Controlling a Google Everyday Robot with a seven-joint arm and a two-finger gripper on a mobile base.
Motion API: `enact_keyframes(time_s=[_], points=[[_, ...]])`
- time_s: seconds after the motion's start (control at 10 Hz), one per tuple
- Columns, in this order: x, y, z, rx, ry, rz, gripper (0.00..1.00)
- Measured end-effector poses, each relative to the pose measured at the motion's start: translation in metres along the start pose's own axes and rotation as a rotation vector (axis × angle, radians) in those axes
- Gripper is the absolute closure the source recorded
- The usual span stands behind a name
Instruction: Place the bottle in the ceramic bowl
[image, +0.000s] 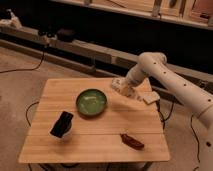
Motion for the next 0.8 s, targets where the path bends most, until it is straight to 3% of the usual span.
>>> enact_keyframes(time_s=[0.2, 0.3, 0.4, 0.8], points=[[-0.05, 0.0, 0.0, -0.022, -0.068, -0.074, 0.95], [-0.062, 0.004, 0.0, -0.031, -0.089, -0.098, 0.95], [-0.071, 0.006, 0.0, -0.038, -0.104, -0.118, 0.95], [-0.071, 0.006, 0.0, -0.038, -0.104, -0.117, 0.95]])
